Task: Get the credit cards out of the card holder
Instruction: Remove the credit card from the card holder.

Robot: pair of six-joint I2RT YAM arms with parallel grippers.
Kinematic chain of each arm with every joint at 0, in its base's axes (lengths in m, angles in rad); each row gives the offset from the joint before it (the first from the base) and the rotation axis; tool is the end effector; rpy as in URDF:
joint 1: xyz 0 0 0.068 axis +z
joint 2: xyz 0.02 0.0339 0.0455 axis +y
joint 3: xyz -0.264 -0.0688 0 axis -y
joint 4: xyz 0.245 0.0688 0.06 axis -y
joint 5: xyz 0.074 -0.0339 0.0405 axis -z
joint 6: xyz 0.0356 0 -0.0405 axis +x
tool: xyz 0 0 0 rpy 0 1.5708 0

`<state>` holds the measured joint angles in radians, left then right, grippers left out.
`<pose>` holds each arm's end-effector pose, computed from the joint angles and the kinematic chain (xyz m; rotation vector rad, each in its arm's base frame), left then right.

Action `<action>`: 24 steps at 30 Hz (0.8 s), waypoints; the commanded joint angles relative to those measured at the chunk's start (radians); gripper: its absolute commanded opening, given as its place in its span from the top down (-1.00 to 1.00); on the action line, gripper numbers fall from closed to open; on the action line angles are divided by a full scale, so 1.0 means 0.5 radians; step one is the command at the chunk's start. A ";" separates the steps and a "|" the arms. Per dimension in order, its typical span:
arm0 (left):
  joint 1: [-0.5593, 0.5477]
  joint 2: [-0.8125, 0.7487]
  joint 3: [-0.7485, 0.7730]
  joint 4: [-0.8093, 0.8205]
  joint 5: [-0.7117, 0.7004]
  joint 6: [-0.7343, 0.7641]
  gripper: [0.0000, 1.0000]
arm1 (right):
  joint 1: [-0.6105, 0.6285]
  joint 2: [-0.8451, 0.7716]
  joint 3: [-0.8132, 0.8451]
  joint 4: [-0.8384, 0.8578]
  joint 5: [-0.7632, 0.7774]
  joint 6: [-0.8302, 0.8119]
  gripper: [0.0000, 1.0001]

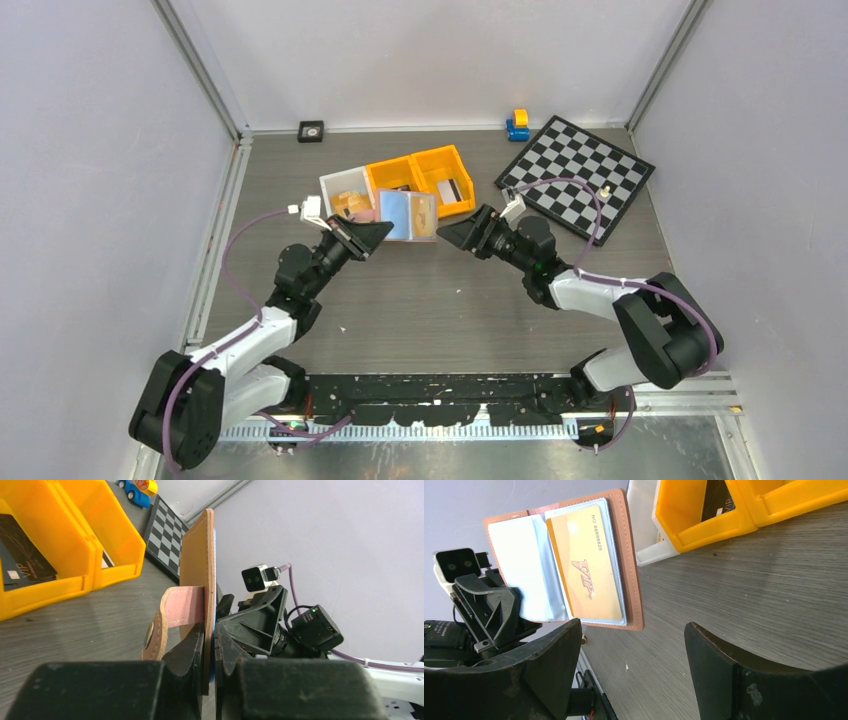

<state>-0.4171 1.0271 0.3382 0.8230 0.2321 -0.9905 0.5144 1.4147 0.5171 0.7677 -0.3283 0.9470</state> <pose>0.1963 -0.0960 0.2445 -0.2426 1.5619 -1.2991 0.2428 0.1504 0.2062 0.1360 1.8880 1.3285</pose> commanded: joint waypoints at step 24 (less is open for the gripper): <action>0.014 0.108 0.100 0.248 0.316 -0.322 1.00 | -0.077 0.200 -0.027 0.782 -0.332 0.356 0.13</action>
<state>-0.4168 1.0912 0.3588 0.8734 0.3786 -1.1370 0.4820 1.5066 0.4973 0.9977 -0.4507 1.0798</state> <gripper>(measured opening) 0.094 0.510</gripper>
